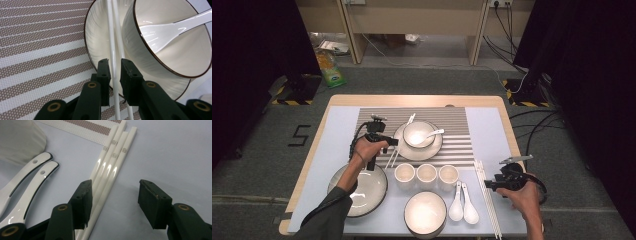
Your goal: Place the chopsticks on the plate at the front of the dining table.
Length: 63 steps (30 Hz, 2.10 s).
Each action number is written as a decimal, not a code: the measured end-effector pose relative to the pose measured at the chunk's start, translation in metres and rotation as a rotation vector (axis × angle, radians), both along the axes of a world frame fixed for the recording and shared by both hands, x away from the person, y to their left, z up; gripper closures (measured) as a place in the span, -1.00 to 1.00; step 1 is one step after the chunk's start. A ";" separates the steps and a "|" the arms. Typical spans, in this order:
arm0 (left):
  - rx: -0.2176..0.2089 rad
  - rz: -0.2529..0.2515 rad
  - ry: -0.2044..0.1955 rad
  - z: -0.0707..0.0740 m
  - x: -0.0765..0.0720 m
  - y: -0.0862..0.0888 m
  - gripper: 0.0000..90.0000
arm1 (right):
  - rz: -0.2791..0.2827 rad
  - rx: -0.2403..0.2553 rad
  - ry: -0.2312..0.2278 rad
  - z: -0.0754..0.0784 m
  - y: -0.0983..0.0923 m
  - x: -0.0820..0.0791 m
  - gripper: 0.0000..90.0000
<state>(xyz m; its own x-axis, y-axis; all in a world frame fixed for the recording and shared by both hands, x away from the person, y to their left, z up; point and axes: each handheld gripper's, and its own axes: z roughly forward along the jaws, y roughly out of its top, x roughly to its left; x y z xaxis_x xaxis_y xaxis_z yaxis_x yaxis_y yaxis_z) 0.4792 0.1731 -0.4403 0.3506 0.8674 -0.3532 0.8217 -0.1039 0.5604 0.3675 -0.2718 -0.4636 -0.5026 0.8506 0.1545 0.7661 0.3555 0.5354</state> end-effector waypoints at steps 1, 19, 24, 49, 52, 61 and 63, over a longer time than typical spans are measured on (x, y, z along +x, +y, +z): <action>-0.001 -0.008 -0.002 0.001 -0.001 0.001 0.69 | 0.000 -0.001 -0.004 0.000 -0.001 0.000 0.00; 0.035 -0.113 -0.006 0.007 -0.029 0.010 0.66 | -0.054 -0.054 -0.035 -0.004 -0.017 -0.009 0.01; 0.047 -0.125 0.008 0.002 -0.033 0.013 0.66 | -0.067 -0.052 -0.052 -0.006 -0.020 -0.011 0.03; 0.047 -0.144 0.029 -0.007 -0.035 0.005 0.84 | -0.092 -0.110 -0.112 -0.011 -0.013 -0.017 0.04; 0.049 -0.140 0.027 -0.007 -0.034 0.004 0.84 | -0.092 -0.106 -0.115 -0.011 -0.014 -0.017 0.04; 0.039 -0.120 0.025 -0.007 -0.029 0.000 0.85 | -0.090 -0.105 -0.117 -0.011 -0.014 -0.017 0.04; 0.038 -0.119 0.025 -0.007 -0.028 0.000 0.85 | -0.089 -0.106 -0.118 -0.011 -0.014 -0.017 0.04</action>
